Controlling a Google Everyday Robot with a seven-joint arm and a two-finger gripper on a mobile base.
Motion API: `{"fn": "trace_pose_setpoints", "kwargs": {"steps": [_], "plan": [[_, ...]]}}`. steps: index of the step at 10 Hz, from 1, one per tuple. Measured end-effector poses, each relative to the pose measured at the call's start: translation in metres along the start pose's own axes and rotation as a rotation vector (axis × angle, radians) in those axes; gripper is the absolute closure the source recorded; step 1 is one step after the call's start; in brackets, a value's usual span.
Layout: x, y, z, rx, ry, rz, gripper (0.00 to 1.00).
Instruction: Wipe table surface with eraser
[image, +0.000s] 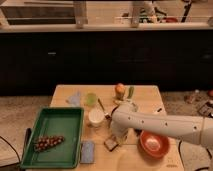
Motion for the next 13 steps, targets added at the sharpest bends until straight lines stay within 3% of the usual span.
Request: {"fn": "trace_pose_setpoints", "kwargs": {"steps": [3, 7, 9, 13], "plan": [[-0.021, -0.005, -0.003, 0.020, -0.013, -0.072, 1.00], [-0.058, 0.013, 0.001, 0.003, -0.065, -0.149, 1.00], [-0.065, 0.028, 0.002, -0.010, -0.077, -0.141, 1.00], [-0.044, 0.056, -0.006, -0.030, -0.042, -0.061, 1.00]]}}
